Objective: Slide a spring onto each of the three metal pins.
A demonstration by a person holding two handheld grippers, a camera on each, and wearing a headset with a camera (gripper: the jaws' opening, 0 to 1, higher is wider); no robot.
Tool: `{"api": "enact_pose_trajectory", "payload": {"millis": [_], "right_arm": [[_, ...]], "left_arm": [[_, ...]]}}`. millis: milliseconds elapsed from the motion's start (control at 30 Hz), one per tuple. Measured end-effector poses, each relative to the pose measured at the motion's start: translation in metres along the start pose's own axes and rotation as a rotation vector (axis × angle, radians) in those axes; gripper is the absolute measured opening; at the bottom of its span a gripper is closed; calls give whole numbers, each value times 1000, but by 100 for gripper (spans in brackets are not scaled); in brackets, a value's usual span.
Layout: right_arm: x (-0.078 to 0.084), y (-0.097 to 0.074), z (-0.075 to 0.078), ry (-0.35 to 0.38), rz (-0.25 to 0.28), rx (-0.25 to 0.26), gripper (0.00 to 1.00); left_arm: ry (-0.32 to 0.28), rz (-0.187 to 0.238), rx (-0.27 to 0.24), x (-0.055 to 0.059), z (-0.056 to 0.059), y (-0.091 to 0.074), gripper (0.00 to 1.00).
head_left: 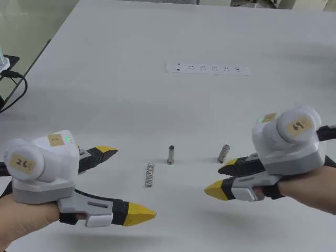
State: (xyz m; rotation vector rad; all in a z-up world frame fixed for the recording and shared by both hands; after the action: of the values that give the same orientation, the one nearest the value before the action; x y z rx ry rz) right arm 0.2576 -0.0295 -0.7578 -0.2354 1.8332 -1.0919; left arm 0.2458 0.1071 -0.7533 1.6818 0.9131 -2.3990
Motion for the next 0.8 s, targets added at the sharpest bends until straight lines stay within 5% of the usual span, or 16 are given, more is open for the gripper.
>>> {"api": "enact_pose_trajectory", "payload": {"millis": [300,800], "right_arm": [[-27,28,-16,26,8,-2,31],[-39,78,-30,111,-34,27,31]], "left_arm": [[-4,12,-8,0,-3,-2,98],[-6,17,-7,3,-9,-2,98]]}}
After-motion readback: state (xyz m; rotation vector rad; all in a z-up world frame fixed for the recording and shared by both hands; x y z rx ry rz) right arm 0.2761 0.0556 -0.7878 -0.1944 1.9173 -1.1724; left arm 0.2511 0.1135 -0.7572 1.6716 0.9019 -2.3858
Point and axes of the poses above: the centre of the closed fingertips' face, and the gripper's own axes: y roughly forward along the fingers, z roughly to its right, x roughly out of its underside, the point moved 2 cm from there along -y, roughly backward along the fingers, and after that the axes turned 5 degrees about x, right-handed, at the moved point
